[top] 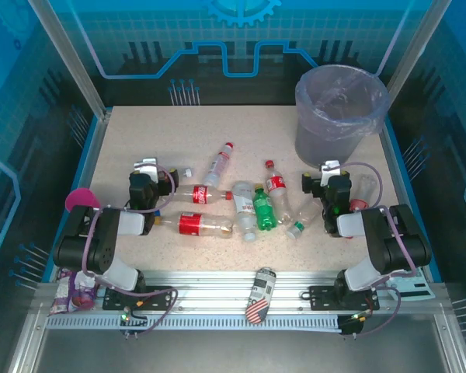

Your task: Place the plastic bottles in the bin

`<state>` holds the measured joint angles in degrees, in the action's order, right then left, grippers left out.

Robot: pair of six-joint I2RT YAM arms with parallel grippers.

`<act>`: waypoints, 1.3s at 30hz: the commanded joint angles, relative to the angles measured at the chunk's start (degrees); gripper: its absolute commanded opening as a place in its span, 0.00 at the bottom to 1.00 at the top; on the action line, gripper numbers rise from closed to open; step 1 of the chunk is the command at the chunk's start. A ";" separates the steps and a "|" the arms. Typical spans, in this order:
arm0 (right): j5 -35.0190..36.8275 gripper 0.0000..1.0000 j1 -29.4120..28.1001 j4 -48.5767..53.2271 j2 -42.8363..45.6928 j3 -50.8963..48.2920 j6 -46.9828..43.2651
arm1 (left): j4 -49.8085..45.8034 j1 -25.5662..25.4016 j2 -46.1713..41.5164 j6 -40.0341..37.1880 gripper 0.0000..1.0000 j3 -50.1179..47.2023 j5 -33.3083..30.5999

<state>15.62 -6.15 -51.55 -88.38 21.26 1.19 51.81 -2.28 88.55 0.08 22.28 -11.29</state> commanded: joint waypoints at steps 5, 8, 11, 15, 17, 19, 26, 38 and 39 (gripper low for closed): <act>-0.06 1.00 0.35 -2.09 -0.12 0.40 -0.26 | 1.80 0.63 0.23 0.89 0.99 -0.76 -0.55; -0.04 1.00 0.40 -2.05 -0.12 0.42 -0.29 | 1.63 0.66 0.27 0.89 0.99 -0.75 -0.58; -0.07 1.00 0.36 -2.08 -0.13 0.38 -0.31 | 1.58 0.69 0.22 0.89 0.99 -0.67 -0.58; -0.21 1.00 0.42 -1.75 -0.13 0.52 -0.08 | 1.56 0.70 0.22 0.93 0.99 -0.68 -0.43; -0.50 1.00 0.61 -1.91 -0.12 0.45 -0.09 | 1.47 0.70 0.22 0.98 0.99 -0.67 -0.49; -0.41 1.00 0.61 -1.88 -0.13 0.44 -0.11 | 1.45 0.70 0.27 1.00 0.99 -0.62 -0.47; -0.31 1.00 0.46 -1.69 -0.13 0.59 -0.10 | 1.10 0.89 0.22 1.07 0.99 -0.55 -0.22; 0.34 1.00 -0.11 20.54 14.74 7.03 -0.17 | -24.01 -1.11 -15.12 -0.81 0.99 10.11 -1.54; 0.58 1.00 -0.11 26.62 17.08 8.77 0.83 | -28.49 -1.27 -16.77 -0.10 0.99 12.63 -2.34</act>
<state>14.68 -6.17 -36.62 -77.12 25.91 1.08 32.49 -2.87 76.73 0.01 29.89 -11.79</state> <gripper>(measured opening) 0.996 0.991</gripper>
